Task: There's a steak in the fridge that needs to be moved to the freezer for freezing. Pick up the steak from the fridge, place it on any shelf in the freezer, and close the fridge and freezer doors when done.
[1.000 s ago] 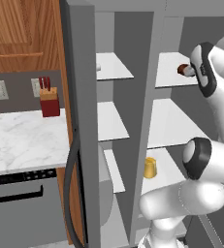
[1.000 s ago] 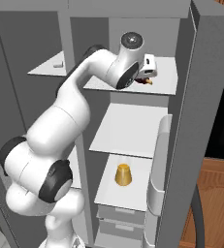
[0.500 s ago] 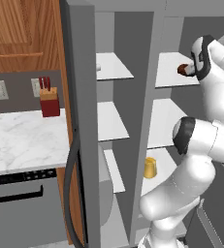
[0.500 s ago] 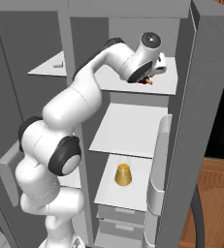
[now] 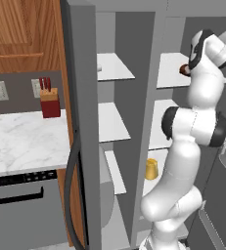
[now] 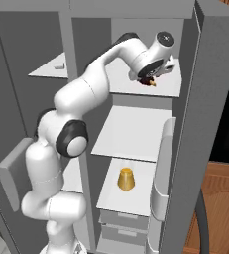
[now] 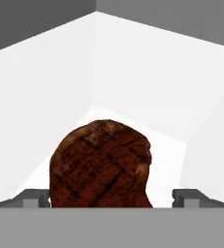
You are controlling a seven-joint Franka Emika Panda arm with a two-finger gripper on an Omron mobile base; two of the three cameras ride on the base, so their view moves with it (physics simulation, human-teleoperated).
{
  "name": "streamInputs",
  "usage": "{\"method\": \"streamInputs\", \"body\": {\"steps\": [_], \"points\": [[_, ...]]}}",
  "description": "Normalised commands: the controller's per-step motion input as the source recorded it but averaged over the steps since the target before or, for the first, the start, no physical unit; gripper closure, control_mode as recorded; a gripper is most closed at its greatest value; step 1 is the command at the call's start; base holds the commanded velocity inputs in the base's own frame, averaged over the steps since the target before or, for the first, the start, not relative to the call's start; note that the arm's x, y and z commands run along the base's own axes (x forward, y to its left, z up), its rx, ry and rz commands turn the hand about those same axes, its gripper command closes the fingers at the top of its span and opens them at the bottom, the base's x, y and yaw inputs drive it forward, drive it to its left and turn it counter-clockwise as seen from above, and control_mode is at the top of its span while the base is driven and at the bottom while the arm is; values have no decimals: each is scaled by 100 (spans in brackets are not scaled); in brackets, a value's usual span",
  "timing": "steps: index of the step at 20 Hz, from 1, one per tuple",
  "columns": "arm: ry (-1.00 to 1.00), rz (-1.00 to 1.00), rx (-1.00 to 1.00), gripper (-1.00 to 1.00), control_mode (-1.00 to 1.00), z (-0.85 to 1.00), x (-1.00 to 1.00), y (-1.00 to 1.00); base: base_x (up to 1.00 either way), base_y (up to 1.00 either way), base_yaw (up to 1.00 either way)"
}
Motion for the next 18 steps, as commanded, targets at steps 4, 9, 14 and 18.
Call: {"method": "streamInputs", "body": {"steps": [4,9,14,18], "points": [[1,3,-6,-100,-100,-54,3,6,0,0,0],[0,3,-20,100,-100,-98,-20,61,0,0,0],[0,7,-19,100,-100,-94,-23,66,0,0,0],[-10,10,-4,100,-100,-61,-37,41,0,0,0]]}}
